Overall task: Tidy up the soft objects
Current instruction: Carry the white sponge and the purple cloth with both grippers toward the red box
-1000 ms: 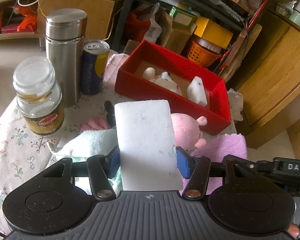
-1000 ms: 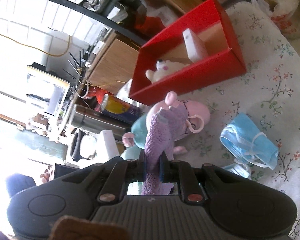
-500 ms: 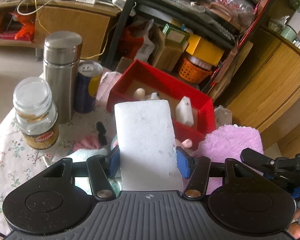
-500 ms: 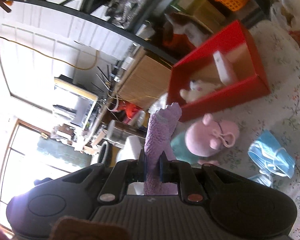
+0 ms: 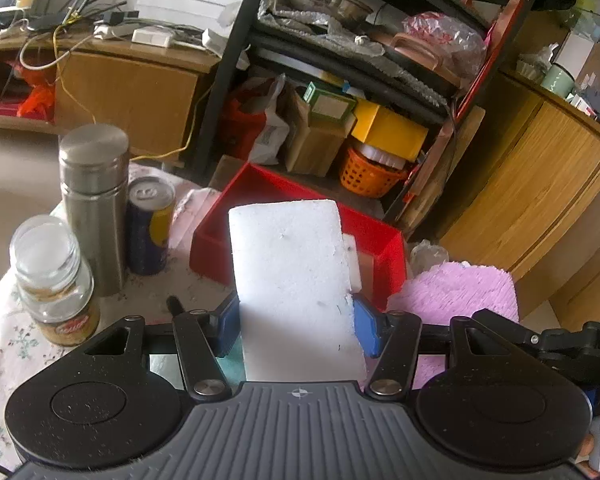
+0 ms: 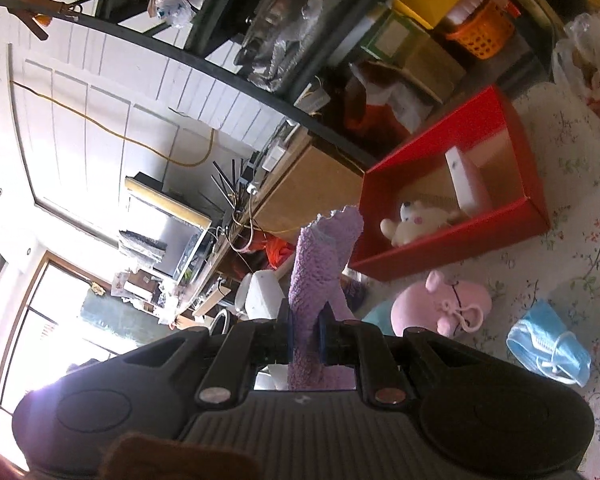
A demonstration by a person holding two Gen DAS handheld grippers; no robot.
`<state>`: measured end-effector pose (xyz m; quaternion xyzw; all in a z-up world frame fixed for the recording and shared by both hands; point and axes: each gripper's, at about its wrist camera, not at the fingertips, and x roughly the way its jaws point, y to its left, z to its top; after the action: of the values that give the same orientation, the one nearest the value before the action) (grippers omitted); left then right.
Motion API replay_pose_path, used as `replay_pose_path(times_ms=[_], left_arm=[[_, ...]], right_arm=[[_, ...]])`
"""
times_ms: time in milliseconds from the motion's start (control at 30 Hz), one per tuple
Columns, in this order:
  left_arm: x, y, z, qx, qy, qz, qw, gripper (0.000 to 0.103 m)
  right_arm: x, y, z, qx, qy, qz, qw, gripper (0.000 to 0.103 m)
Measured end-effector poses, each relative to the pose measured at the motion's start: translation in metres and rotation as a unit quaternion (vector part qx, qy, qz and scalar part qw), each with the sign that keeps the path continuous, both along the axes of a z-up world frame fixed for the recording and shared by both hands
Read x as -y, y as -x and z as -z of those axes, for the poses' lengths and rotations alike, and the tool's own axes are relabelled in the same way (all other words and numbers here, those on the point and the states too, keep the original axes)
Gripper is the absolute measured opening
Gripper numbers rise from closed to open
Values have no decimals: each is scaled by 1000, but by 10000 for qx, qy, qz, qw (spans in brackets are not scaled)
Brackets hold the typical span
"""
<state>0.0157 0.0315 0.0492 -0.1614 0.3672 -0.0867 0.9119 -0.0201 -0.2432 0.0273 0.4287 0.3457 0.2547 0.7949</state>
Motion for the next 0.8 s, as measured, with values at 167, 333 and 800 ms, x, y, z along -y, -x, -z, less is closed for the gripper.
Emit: replay_pose_path(times_ms=[167,333,800], left_arm=[[2,-3,-5,81,19,-18,10000,58],[6,-6,-9,174,4,-20,9998,58],[19,-21,-21,454,-139,-13,9989,58]], right_arm=[[2,-2,-6,123,-62,94,9999,0],[5,-4,-13,281,-183,190,9993,0],[7,-13,-21,463,-366,354,9976,0]])
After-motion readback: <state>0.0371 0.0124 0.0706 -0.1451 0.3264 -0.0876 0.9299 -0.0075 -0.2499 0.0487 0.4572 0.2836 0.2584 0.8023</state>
